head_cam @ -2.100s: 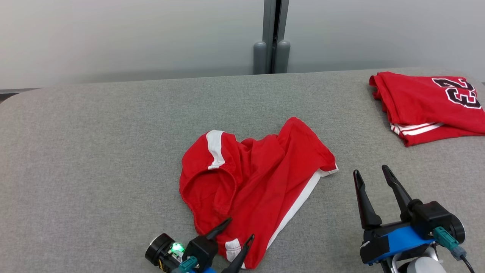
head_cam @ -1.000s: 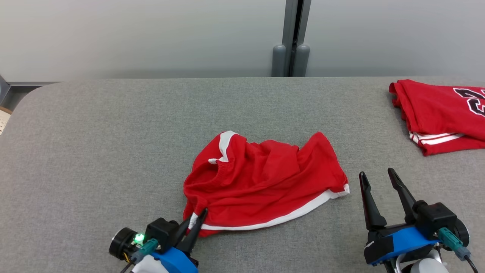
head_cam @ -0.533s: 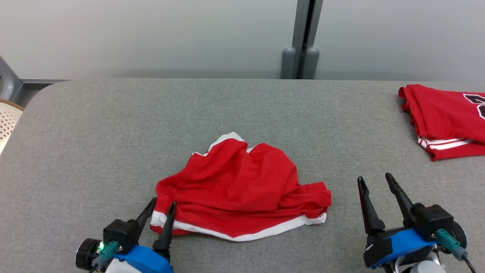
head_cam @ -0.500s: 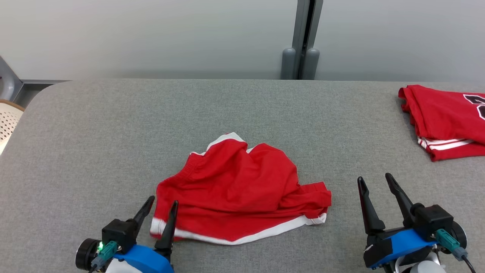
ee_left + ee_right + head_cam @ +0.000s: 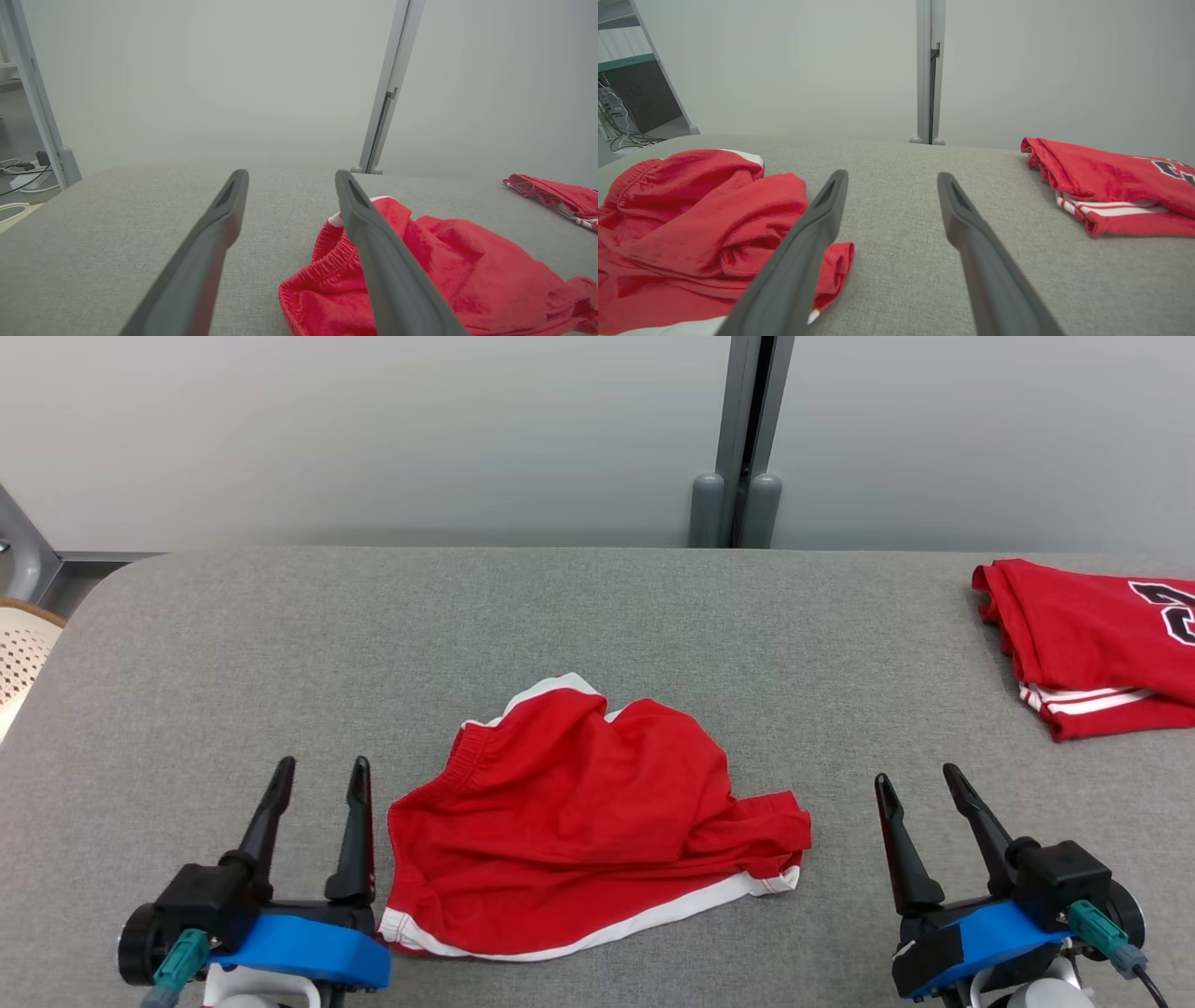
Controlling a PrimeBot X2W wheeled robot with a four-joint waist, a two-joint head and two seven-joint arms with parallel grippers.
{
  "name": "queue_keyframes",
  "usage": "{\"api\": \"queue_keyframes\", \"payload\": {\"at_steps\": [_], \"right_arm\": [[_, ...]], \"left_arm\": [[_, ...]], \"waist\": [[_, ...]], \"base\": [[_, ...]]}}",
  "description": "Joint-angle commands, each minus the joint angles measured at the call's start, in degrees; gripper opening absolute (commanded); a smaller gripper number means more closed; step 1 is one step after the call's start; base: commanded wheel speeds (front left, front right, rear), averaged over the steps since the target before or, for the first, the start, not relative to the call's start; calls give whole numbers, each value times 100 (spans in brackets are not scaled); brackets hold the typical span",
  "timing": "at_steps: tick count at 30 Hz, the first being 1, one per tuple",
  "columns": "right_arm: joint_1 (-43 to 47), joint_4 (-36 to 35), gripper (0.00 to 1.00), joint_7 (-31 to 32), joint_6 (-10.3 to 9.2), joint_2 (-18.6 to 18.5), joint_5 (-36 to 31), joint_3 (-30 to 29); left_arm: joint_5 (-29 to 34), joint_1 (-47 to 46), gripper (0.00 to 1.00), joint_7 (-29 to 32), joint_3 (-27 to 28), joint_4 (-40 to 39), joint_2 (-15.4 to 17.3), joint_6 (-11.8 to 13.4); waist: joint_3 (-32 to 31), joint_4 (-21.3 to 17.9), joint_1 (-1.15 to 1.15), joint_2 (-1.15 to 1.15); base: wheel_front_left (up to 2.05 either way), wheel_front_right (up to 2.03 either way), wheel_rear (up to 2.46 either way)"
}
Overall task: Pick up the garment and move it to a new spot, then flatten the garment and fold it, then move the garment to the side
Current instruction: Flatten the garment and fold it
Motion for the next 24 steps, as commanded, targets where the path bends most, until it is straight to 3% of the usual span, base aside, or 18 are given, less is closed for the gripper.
{"api": "queue_keyframes", "payload": {"at_steps": [1,11,24], "right_arm": [[78,-13,100,-19,1,-38,38,12],[229,-120,100,-19,1,-29,5,-182],[676,-535,100,-19,1,107,-150,-471]], "left_arm": [[101,38,100,-23,150,-70,-35,-34],[628,300,100,-24,1176,-164,-309,-200],[1119,438,100,-24,1190,-84,-437,-351]], "waist": [[-11,-15,0,0],[-118,-145,0,0],[-254,-183,0,0]], "base": [[0,0,0],[0,0,0],[0,0,0]]}}
